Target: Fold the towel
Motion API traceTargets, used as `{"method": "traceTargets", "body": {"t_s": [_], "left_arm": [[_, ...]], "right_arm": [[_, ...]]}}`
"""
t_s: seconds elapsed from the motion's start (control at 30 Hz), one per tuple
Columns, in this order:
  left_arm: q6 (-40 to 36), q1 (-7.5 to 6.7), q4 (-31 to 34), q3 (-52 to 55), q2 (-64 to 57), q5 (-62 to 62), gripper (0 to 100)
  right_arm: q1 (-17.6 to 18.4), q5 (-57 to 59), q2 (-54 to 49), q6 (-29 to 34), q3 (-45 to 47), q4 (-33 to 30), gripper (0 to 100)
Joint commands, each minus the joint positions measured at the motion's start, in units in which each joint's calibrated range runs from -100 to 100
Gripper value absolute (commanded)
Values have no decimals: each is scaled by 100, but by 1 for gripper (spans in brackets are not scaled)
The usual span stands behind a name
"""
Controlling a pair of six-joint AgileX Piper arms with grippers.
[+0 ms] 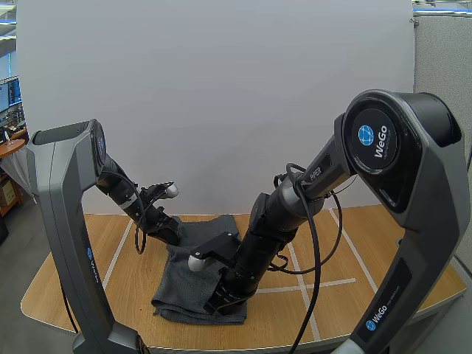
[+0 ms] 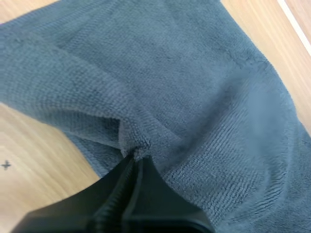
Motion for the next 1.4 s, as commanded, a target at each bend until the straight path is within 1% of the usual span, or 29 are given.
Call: {"method": "traceTargets", "body": {"t_s": [0.0,0.17,0.27,0.43,0.6,0.63,0.7,0.77,0.87,0.93,1.0,1.03,1.07,1.2,1.37], "left_arm": [[-33,10,-123,-42,-11,-186,0],[17,10,-145,-42,-11,-267,0],[17,10,-156,-42,-11,-389,0],[41,10,-308,-42,-11,-513,0],[73,10,-689,-42,-11,-688,1],[73,10,-748,-42,-11,-688,3],[73,10,-764,-42,-11,-617,12],[73,10,-752,-42,-11,-596,26],[52,10,-693,-42,-11,-481,56],[52,10,-650,-42,-11,-252,79],[52,10,-567,-42,-11,-40,94],[52,10,-512,-42,-23,61,98],[52,10,-449,-42,-62,124,99],[42,10,-340,-42,-333,203,99],[42,10,-403,-128,-876,166,99]], "right_arm": [[-161,-573,135,45,331,-768,0],[-391,-573,106,36,529,-1055,0],[-492,-408,96,36,556,-1118,0],[-511,-354,96,36,574,-1118,0],[-511,-201,96,-1,574,-1118,0],[-511,-201,96,-1,574,-1118,0],[-511,-201,96,-1,574,-1118,0],[-511,-204,96,-12,574,-1118,0],[-511,-224,96,-11,574,-1118,0],[-511,-225,96,-20,574,-1118,0],[-511,-225,96,-31,574,-1118,0],[-511,-225,96,-31,574,-1118,0],[-511,-225,96,-31,574,-1118,0],[-511,-225,96,-30,574,-1058,0],[-511,-198,-74,-114,574,-758,0]]}}
